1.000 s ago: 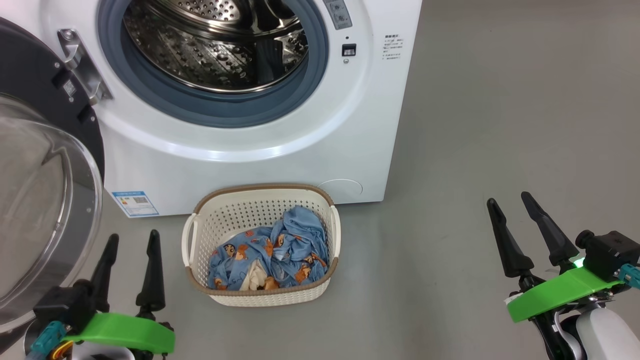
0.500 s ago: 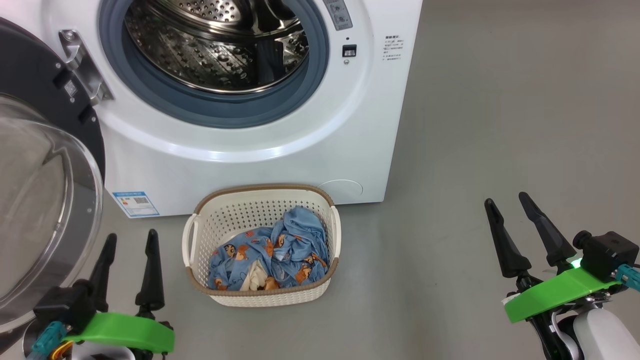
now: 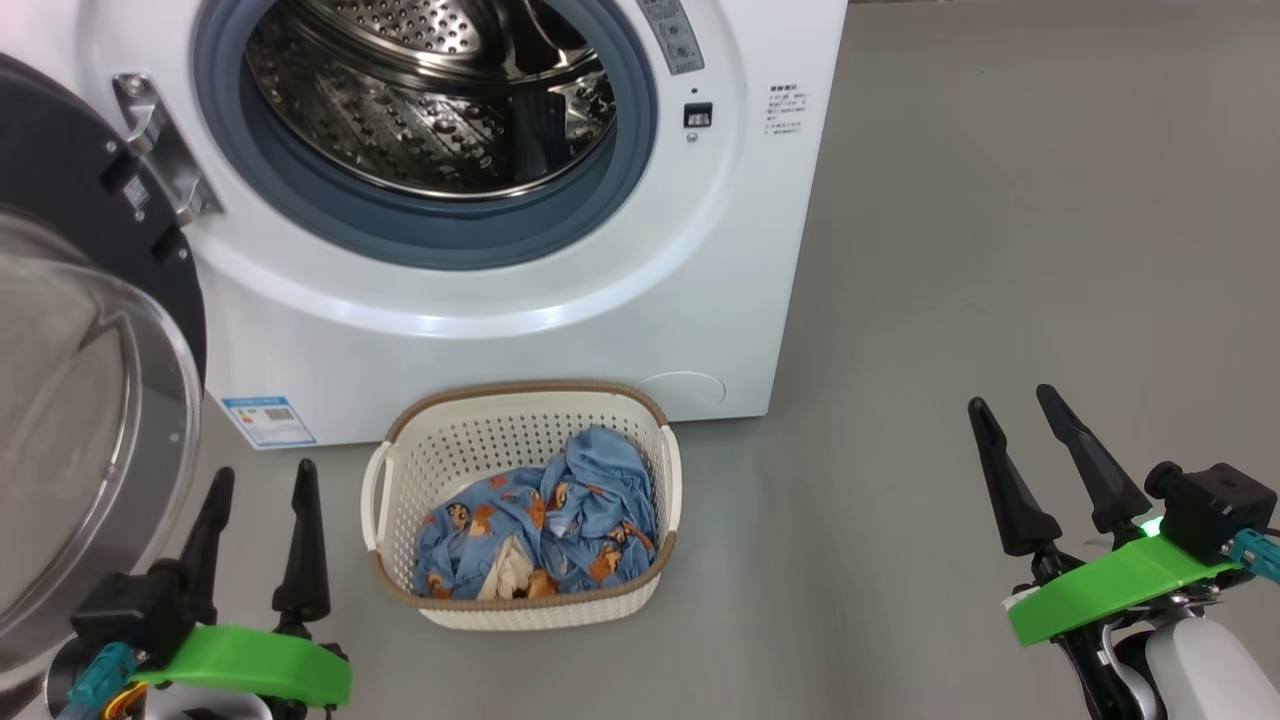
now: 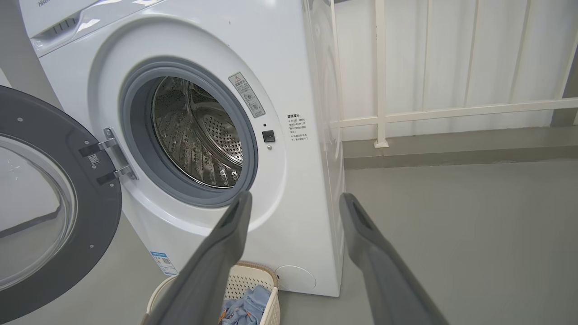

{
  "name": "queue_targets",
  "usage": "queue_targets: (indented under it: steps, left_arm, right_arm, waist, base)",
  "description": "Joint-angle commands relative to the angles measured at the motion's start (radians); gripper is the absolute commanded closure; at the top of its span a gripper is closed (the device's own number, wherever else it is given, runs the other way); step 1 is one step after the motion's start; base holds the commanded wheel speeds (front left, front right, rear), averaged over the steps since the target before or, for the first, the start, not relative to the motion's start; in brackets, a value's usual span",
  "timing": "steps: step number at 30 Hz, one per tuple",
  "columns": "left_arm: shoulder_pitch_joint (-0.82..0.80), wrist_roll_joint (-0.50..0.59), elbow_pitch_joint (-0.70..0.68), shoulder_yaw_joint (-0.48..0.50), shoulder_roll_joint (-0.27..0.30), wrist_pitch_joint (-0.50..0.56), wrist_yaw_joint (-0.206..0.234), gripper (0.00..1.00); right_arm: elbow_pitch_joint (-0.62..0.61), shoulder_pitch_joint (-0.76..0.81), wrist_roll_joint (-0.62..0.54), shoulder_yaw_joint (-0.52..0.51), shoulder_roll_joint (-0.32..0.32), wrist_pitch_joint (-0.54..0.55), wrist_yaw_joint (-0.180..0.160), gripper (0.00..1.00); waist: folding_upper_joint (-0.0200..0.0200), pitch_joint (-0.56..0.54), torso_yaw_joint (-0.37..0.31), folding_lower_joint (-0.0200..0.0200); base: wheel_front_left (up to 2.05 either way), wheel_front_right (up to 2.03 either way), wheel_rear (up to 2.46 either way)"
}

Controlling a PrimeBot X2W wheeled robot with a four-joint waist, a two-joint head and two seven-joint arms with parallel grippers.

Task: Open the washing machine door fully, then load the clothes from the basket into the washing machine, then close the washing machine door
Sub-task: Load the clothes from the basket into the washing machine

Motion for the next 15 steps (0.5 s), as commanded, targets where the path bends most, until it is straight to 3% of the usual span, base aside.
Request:
queue_targets:
  steps: [1, 15]
  left_arm:
    - [-0.019, 0.012, -0.022, 0.039, 0.017, -0.006, -0.004, 0.00]
    - [-0.023, 0.009, -0.020, 0.043, 0.014, -0.006, -0.011, 0.00]
  right_arm:
    - [-0.026, 0.004, -0.009, 0.021, -0.008, -0.012, 0.002, 0.00]
    - [-0.017, -0.004, -0.001, 0.026, -0.011, -0.012, 0.002, 0.00]
  waist:
    - [0.0000, 0.001, 0.000, 0.0000]
    - [0.0000, -0.003, 0.001, 0.0000]
  base:
    - [1.44, -1.44, 0.00]
    - [1.39, -1.39, 0.00]
